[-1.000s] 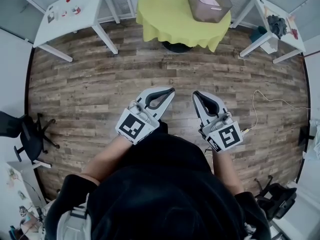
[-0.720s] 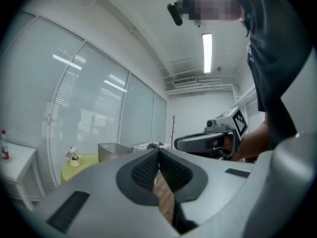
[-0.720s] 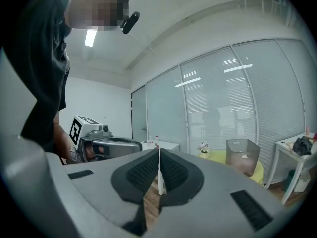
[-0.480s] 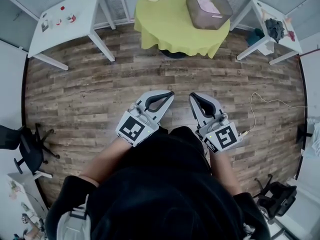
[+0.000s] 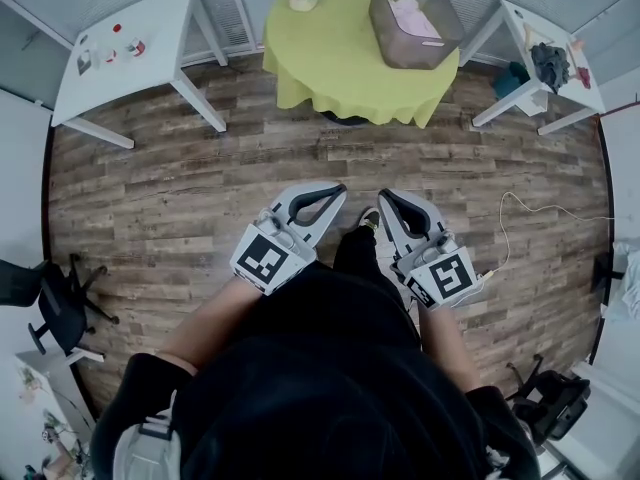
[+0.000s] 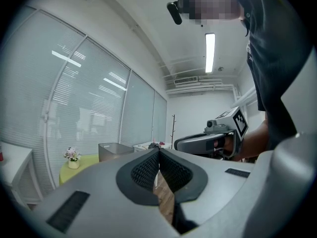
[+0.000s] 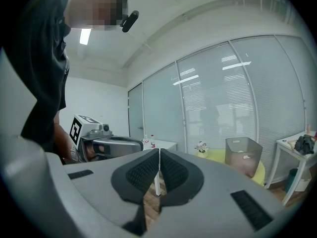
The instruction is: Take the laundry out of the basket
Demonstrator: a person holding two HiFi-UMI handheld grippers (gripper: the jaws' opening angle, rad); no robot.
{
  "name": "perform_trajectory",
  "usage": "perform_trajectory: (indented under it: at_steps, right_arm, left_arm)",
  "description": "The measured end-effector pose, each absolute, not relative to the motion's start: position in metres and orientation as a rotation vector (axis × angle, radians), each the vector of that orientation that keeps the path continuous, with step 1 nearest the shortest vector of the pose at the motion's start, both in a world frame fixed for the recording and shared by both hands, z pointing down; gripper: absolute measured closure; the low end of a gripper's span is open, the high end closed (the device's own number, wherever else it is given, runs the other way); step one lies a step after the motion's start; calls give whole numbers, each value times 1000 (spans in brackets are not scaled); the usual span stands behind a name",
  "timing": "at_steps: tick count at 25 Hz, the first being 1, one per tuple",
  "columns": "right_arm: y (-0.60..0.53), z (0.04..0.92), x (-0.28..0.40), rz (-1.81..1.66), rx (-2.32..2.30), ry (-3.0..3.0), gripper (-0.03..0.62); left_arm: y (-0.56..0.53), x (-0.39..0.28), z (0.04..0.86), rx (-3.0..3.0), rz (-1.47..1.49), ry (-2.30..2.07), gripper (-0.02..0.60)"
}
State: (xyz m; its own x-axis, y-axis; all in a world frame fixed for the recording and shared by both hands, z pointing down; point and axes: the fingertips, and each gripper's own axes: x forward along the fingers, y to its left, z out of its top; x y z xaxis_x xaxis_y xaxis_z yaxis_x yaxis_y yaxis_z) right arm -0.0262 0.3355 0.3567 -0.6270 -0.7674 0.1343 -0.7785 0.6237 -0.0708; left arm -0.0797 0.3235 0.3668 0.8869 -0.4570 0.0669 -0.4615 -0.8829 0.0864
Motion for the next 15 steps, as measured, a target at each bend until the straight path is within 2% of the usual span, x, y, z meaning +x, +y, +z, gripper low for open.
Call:
perform_trajectory:
  at_steps: [15]
  right_arm:
    - [235, 349, 51, 163, 1221, -2796, 569]
  left_arm:
    - [231, 0, 357, 2943, 88, -801, 571]
